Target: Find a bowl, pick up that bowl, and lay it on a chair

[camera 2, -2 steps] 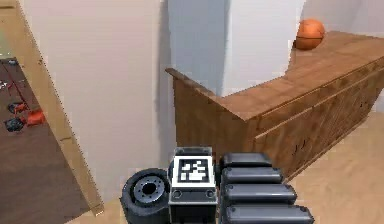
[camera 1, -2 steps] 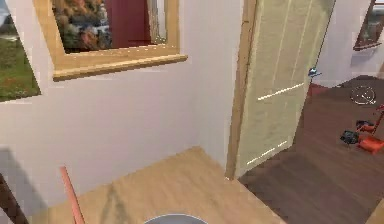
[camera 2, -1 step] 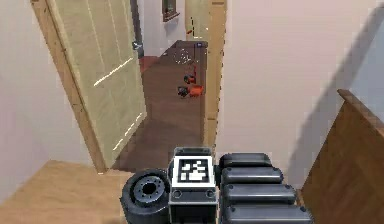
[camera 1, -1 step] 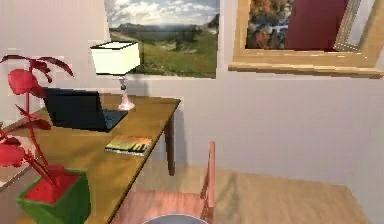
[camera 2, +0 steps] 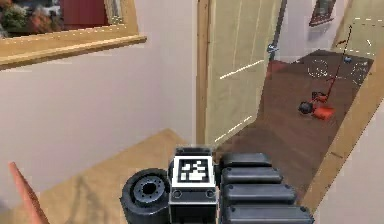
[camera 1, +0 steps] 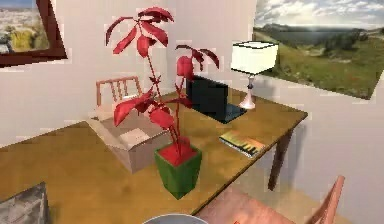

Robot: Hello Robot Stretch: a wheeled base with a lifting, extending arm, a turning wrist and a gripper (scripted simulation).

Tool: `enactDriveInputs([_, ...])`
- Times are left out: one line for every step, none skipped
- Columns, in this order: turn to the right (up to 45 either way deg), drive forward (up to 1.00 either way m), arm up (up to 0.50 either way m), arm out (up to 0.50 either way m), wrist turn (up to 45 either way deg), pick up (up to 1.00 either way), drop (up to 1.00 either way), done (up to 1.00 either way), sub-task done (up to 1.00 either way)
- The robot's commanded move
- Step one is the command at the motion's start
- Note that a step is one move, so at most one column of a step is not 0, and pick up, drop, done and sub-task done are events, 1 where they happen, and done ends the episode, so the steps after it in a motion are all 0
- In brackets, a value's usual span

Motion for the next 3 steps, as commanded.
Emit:
enactDriveInputs([45.0,0.00,0.00,0.00,0.0,0.00,0.00,0.00,0.00])
enactDriveInputs([30.0,0.00,0.00,0.00,0.0,0.00,0.00,0.00,0.00])
enactDriveInputs([-45.0,0.00,0.00,0.00,0.0,0.00,0.00,0.00,0.00])
